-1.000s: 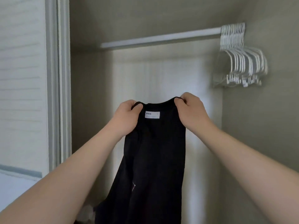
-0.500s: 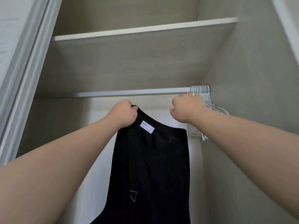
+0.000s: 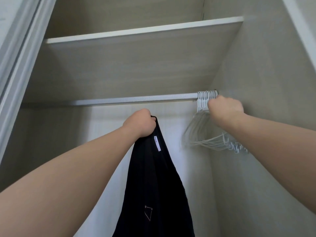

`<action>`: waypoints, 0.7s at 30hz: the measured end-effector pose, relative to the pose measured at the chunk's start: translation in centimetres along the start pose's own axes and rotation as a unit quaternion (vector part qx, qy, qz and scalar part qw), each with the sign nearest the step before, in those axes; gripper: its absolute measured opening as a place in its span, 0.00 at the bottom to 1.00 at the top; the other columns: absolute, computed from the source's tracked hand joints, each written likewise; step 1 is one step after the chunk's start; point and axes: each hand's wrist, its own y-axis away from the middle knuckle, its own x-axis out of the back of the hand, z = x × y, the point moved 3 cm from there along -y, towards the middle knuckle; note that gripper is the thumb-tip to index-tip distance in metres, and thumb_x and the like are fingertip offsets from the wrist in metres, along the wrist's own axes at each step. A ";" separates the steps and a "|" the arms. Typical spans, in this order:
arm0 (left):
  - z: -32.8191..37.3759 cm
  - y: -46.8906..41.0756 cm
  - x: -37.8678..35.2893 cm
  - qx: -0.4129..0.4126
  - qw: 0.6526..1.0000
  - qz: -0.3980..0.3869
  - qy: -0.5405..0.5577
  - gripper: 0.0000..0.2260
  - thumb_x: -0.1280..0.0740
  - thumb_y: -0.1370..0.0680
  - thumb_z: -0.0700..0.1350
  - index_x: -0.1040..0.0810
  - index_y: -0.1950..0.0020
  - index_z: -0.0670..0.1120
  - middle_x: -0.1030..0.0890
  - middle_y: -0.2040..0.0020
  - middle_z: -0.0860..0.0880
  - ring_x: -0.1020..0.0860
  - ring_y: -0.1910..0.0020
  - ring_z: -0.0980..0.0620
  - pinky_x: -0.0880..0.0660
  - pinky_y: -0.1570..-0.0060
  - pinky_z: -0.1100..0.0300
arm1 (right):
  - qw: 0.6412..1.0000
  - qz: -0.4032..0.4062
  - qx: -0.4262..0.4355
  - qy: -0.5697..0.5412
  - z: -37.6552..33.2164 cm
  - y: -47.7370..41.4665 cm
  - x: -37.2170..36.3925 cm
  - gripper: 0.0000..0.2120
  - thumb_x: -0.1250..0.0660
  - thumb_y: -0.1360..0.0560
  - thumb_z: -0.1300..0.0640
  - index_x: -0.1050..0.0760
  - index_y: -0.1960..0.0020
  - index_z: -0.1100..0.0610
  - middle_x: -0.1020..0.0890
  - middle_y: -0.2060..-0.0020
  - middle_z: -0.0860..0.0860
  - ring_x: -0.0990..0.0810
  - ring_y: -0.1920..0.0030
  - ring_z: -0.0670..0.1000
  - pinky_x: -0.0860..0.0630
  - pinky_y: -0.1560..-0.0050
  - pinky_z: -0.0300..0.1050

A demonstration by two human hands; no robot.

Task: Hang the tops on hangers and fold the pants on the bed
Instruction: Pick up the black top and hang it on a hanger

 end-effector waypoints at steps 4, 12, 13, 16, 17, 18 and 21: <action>-0.5 0.3 0.3 0.001 1.000 0.000 -0.012 0.14 0.41 0.17 0.46 0.31 0.61 0.43 0.25 0.63 0.46 0.26 0.61 0.43 0.31 0.62 0.55 | 0.994 0.014 -0.034 -0.098 0.3 -0.5 0.4 0.15 0.37 0.22 0.62 0.25 0.36 0.61 0.26 0.40 0.60 0.22 0.40 0.63 0.28 0.52 0.51; -2.4 1.1 1.5 0.008 0.999 0.008 -0.032 0.14 0.41 0.17 0.47 0.32 0.61 0.44 0.26 0.63 0.47 0.26 0.61 0.44 0.33 0.63 0.55 | 0.961 0.066 -0.081 -0.257 -1.1 0.1 1.4 0.11 0.40 0.22 0.64 0.32 0.40 0.63 0.23 0.41 0.64 0.22 0.41 0.66 0.31 0.53 0.52; -2.8 1.3 1.6 0.011 0.999 0.008 -0.030 0.14 0.41 0.17 0.47 0.32 0.61 0.43 0.26 0.63 0.47 0.26 0.61 0.44 0.33 0.63 0.55 | 0.947 0.068 -0.096 -0.298 -1.5 0.6 1.2 0.11 0.40 0.22 0.64 0.32 0.40 0.63 0.23 0.41 0.64 0.22 0.42 0.67 0.32 0.53 0.52; -4.4 2.1 1.9 0.024 0.999 0.007 -0.028 0.13 0.40 0.17 0.46 0.29 0.60 0.42 0.25 0.64 0.46 0.26 0.62 0.44 0.33 0.64 0.55 | 0.867 0.058 -0.166 -0.466 -3.1 3.0 -0.4 0.13 0.42 0.22 0.65 0.32 0.38 0.66 0.22 0.42 0.67 0.23 0.41 0.67 0.32 0.51 0.50; -4.9 2.5 1.9 0.029 0.999 0.006 -0.031 0.13 0.40 0.17 0.46 0.27 0.58 0.41 0.25 0.64 0.46 0.26 0.60 0.43 0.32 0.64 0.55 | 0.832 0.059 -0.191 -0.518 -3.7 4.0 -1.1 0.13 0.42 0.22 0.65 0.31 0.39 0.66 0.22 0.44 0.66 0.22 0.42 0.65 0.33 0.52 0.48; -5.4 2.9 2.0 0.031 0.999 0.003 -0.034 0.12 0.39 0.17 0.46 0.24 0.56 0.41 0.24 0.63 0.46 0.25 0.59 0.42 0.31 0.63 0.55 | 0.795 0.061 -0.211 -0.566 -4.3 5.3 -1.8 0.11 0.42 0.22 0.64 0.29 0.40 0.65 0.22 0.48 0.63 0.22 0.46 0.63 0.34 0.53 0.45; -6.7 4.1 2.3 0.028 0.999 0.000 -0.032 0.11 0.38 0.18 0.45 0.19 0.53 0.43 0.19 0.57 0.45 0.22 0.56 0.41 0.25 0.57 0.54 | 0.691 0.077 -0.231 -0.680 -6.5 9.4 -4.4 0.04 0.43 0.21 0.62 0.31 0.53 0.56 0.26 0.61 0.53 0.27 0.62 0.53 0.35 0.60 0.45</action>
